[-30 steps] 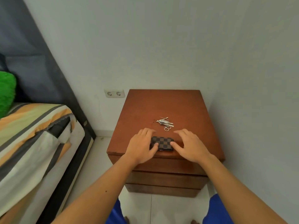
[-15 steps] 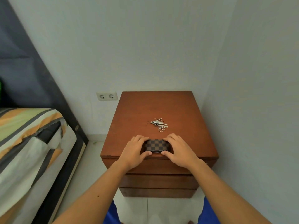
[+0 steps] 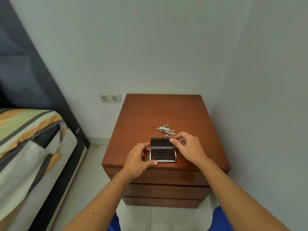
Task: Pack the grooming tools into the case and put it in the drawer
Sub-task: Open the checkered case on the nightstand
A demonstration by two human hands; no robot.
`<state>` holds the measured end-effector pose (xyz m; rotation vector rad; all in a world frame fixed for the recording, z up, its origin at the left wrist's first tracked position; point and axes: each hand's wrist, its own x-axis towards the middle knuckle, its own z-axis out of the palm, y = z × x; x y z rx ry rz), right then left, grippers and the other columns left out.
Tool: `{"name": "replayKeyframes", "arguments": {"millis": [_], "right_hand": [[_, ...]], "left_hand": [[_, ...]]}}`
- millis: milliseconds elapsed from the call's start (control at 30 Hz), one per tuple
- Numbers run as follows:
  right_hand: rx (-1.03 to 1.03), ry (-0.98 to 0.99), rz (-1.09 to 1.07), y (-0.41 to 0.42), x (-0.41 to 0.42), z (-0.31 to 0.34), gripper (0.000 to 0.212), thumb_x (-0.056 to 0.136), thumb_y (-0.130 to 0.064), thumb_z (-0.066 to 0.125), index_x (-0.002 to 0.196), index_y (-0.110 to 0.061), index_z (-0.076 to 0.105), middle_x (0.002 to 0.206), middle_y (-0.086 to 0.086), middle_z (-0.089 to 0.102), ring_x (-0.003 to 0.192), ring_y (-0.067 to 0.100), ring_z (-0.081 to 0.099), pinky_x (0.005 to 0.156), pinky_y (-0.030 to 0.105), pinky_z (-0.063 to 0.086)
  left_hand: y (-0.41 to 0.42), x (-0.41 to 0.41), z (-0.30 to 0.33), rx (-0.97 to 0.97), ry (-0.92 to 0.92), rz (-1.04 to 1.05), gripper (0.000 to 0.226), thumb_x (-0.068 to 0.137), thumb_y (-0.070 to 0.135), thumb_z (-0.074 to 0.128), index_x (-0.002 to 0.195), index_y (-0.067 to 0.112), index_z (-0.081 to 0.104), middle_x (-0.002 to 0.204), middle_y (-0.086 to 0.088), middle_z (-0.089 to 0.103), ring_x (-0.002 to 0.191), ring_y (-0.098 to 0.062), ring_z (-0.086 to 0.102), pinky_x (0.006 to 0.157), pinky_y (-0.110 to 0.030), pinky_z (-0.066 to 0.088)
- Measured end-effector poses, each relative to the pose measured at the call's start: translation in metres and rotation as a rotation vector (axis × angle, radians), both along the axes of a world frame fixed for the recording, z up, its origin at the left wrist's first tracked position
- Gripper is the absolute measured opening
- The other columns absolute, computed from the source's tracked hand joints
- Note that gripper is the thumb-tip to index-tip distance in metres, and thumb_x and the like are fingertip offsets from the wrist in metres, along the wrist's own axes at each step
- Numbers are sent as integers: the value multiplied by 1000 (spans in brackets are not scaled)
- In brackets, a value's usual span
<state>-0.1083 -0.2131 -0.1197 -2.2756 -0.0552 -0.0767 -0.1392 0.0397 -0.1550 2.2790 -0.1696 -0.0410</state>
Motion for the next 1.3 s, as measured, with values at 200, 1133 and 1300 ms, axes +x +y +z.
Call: {"name": "replayKeyframes", "arguments": {"millis": [200, 1133, 1300], "right_hand": [[49, 39, -75, 13, 18, -23, 21, 88, -29, 82, 106, -22, 76, 86, -3, 74, 73, 8, 60, 67, 20, 46], [-14, -20, -24, 3, -22, -40, 17, 91, -31, 79, 107, -30, 74, 91, -12, 67, 86, 7, 59, 75, 19, 44], [-113, -79, -40, 2, -31, -39, 13, 89, -37, 78, 99, -30, 77, 77, -10, 65, 82, 11, 56, 72, 28, 41]], "left_hand": [[-1, 0, -8, -17, -8, -3, 80, 76, 34, 93, 142, 46, 49, 118, 20, 59, 103, -9, 54, 90, -33, 53], [25, 24, 9, 194, -48, -78, 57, 100, 54, 61, 148, 25, 52, 126, 13, 58, 97, -6, 55, 85, -25, 47], [18, 56, 28, 261, -21, 1, 18, 100, 51, 61, 107, 40, 73, 110, 15, 67, 103, -10, 65, 88, -40, 56]]}}
